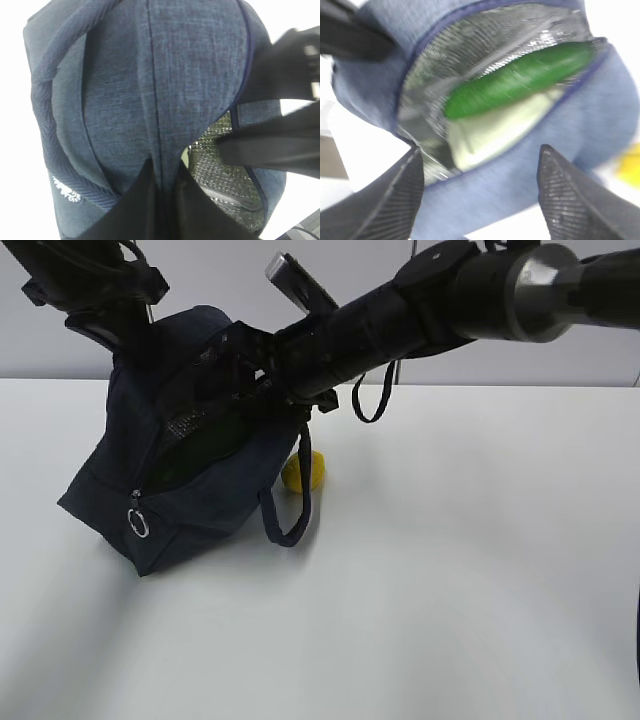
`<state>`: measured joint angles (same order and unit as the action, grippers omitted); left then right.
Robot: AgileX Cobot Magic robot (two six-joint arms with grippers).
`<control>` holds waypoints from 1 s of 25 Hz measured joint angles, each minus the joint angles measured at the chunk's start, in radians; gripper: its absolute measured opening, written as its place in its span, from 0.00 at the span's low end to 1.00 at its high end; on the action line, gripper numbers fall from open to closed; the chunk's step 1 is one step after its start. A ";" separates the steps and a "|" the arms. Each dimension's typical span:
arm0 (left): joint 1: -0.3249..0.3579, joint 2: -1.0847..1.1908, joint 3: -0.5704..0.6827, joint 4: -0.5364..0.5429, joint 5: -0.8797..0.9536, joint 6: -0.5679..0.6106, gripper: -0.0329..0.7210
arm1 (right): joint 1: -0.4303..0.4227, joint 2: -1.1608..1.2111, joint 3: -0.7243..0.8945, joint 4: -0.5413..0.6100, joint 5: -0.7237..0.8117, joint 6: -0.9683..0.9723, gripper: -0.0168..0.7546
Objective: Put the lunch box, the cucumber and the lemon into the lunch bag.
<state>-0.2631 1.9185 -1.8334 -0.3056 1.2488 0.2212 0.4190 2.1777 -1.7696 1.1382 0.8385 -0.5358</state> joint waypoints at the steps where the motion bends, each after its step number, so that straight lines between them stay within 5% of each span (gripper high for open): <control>1: 0.010 0.000 0.000 0.000 0.000 0.000 0.05 | 0.000 -0.015 0.000 -0.020 0.002 0.000 0.71; 13: 0.091 0.000 0.000 0.024 0.000 0.000 0.05 | -0.016 -0.144 0.000 -0.416 0.028 -0.038 0.71; 25: 0.161 -0.001 0.000 0.063 0.000 0.000 0.05 | -0.017 -0.145 0.000 -0.595 0.010 0.223 0.71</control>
<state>-0.1024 1.9178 -1.8334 -0.2425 1.2488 0.2212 0.4023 2.0329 -1.7696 0.5434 0.8486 -0.3130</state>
